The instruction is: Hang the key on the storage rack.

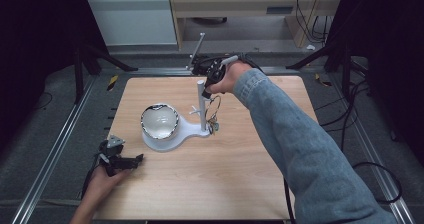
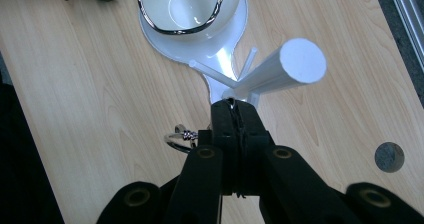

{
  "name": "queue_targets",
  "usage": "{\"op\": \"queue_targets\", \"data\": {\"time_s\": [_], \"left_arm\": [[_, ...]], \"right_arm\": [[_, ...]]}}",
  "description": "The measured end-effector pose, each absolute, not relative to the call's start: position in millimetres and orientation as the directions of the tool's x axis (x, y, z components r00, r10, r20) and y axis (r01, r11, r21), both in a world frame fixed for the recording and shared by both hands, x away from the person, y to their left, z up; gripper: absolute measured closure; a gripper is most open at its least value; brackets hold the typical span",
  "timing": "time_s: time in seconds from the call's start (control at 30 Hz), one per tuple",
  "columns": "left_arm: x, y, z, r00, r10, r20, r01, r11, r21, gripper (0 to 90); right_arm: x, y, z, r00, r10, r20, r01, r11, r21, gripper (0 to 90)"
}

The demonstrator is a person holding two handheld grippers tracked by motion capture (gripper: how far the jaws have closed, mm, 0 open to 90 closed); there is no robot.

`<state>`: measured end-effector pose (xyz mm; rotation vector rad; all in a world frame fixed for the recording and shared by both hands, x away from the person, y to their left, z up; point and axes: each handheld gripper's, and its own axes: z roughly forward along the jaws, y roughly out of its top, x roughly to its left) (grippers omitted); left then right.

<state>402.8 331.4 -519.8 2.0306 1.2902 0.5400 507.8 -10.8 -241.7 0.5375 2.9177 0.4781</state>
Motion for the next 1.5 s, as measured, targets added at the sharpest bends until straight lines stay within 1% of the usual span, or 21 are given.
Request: {"op": "queue_targets", "data": {"time_s": [0.47,0.8,0.9,0.97,1.37,1.5], "left_arm": [[403,331,-520,0.427,0.904,-0.007,0.630,-0.292,0.719,0.0],[403,331,-520,0.427,0.904,-0.007,0.630,-0.293,0.719,0.0],[403,331,-520,0.427,0.904,-0.007,0.630,-0.292,0.720,0.0],[403,331,-520,0.427,0.904,-0.007,0.630,-0.292,0.719,0.0],[403,331,-520,0.427,0.904,-0.007,0.630,-0.293,0.719,0.0],[403,332,-520,0.429,0.903,-0.005,0.629,-0.294,0.719,0.0]], "right_arm": [[509,0,-249,-0.933,0.354,-0.068,0.314,0.890,0.330,88.9],[511,-2,-258,-0.932,0.357,-0.066,0.319,0.891,0.323,88.5],[512,-5,-259,-0.930,0.364,-0.058,0.326,0.886,0.330,87.1],[511,-7,-259,-0.929,0.366,-0.057,0.326,0.881,0.342,83.9],[506,-30,-248,-0.917,0.395,-0.060,0.349,0.864,0.363,81.7],[506,-40,-247,-0.910,0.410,-0.064,0.359,0.854,0.377,78.9]]}}
